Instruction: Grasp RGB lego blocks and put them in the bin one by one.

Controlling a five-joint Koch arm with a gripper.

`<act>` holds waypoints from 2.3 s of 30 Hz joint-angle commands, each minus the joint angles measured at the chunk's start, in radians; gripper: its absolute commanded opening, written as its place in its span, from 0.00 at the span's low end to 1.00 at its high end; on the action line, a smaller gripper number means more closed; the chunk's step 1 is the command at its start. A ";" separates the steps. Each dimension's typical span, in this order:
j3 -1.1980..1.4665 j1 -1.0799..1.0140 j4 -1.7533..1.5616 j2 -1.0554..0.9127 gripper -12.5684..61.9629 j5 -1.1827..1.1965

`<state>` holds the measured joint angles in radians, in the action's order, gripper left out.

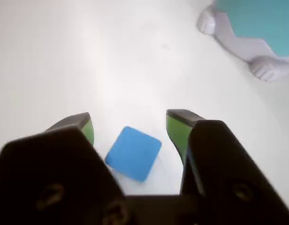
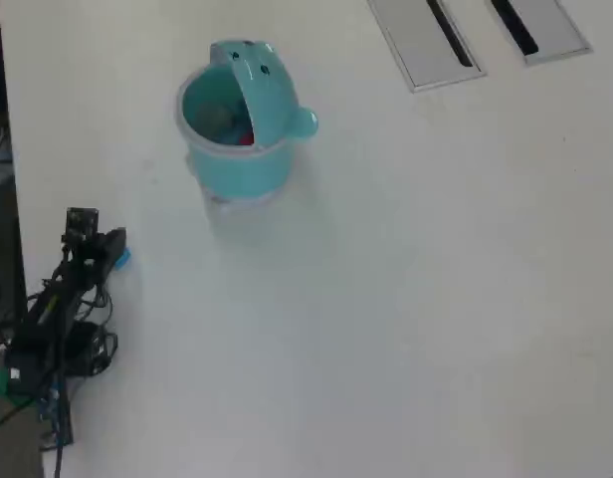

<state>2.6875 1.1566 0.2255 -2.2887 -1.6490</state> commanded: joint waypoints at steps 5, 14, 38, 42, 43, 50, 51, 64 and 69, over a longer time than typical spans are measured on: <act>0.008 0.008 0.017 -0.049 0.55 -0.084; 0.017 -0.031 0.015 -0.008 0.55 -0.097; 0.063 -0.002 -0.091 0.166 0.59 -0.086; 0.051 -0.002 -0.124 0.196 0.59 -0.084; 0.043 0.000 -0.124 0.204 0.59 -0.084; -0.018 0.021 -0.141 0.267 0.59 -0.083; -0.028 0.023 -0.141 0.273 0.59 -0.081; -0.072 0.034 -0.173 0.359 0.55 -0.067; -0.069 0.035 -0.227 0.371 0.43 0.002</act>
<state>2.6707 1.1827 0.0644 -1.9144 -1.6613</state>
